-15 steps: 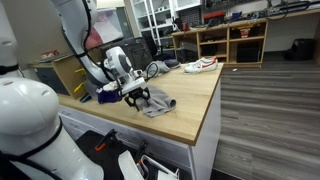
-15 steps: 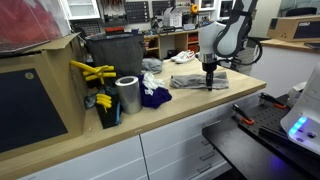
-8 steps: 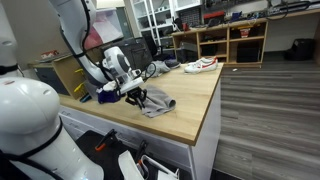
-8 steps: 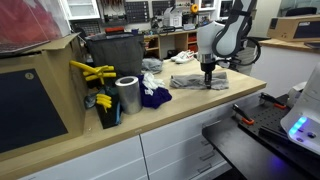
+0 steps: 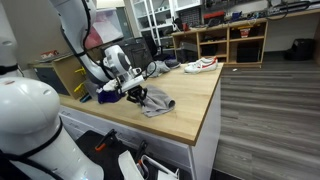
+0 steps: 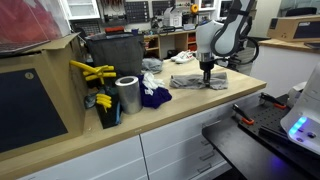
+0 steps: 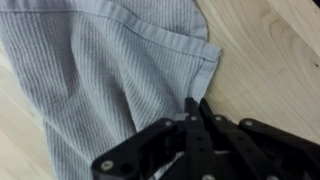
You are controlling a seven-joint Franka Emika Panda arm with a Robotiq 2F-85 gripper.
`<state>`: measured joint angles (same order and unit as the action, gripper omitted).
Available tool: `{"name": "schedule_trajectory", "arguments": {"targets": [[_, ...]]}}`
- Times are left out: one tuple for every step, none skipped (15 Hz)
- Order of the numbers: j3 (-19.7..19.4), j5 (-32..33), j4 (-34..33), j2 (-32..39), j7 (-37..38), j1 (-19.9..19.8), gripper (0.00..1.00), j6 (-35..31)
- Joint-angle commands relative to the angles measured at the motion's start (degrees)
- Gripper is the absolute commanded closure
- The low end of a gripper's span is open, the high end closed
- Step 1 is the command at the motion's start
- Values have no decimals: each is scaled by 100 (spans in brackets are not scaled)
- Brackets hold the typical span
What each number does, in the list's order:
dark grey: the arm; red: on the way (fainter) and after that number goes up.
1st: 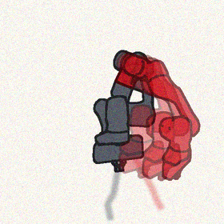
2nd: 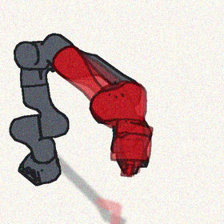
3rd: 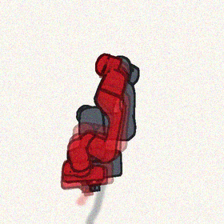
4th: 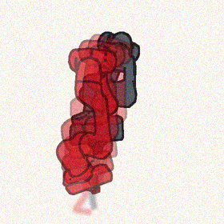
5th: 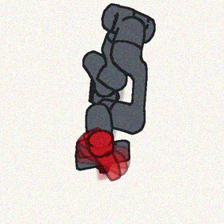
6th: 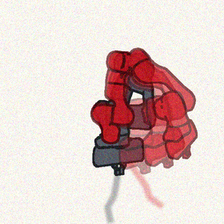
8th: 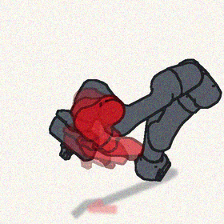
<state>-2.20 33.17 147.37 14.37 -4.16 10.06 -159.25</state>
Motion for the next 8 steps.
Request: {"name": "schedule_trajectory", "arguments": {"targets": [[144,-97,17,-113,-344,-132,99,402],[168,-109,23,-121,-455,-157,99,508],[191,-115,19,-123,-613,-191,99,637],[196,-75,8,-130,-740,-217,99,770],[222,-83,-13,-118,-896,-256,99,887],[245,-145,81,-336,-1244,-378,99,1064],[259,-143,61,-356,-1422,-423,99,1181],[246,-135,134,-570,-1718,-526,99,1374]]}}
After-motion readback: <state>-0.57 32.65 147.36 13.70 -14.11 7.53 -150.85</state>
